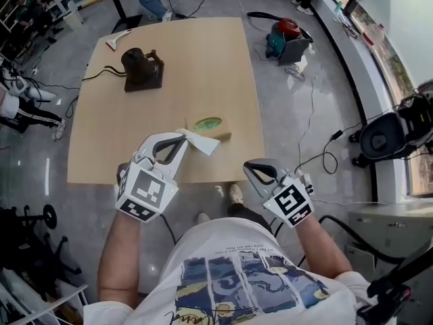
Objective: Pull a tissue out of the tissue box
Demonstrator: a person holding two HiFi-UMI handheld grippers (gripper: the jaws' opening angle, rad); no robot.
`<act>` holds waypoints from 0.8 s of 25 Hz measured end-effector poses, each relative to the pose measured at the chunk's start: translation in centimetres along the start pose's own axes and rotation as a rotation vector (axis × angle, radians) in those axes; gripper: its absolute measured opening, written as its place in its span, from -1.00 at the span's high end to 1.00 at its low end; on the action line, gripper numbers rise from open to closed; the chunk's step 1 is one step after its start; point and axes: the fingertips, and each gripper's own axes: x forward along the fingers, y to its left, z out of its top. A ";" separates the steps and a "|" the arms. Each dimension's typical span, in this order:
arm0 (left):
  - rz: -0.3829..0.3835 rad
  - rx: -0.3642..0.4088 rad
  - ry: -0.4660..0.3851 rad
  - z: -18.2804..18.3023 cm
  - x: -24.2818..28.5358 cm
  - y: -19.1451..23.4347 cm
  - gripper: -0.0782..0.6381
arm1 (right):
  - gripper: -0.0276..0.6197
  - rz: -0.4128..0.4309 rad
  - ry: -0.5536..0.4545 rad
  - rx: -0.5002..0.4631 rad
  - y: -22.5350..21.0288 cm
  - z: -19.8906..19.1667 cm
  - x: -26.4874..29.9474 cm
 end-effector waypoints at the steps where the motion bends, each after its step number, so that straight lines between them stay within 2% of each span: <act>1: 0.002 -0.002 -0.008 0.1 -0.7 -0.3 0.76 | 0.91 -0.004 -0.001 -0.002 0.3 0.2 -0.1; 14: -0.044 -0.012 -0.091 -1.2 -8.4 -3.7 0.76 | 0.91 -0.057 -0.010 -0.022 5.6 1.9 -0.1; 20: -0.043 -0.018 -0.074 -2.9 -10.4 -6.2 0.76 | 0.91 -0.035 -0.023 -0.032 8.2 1.6 0.0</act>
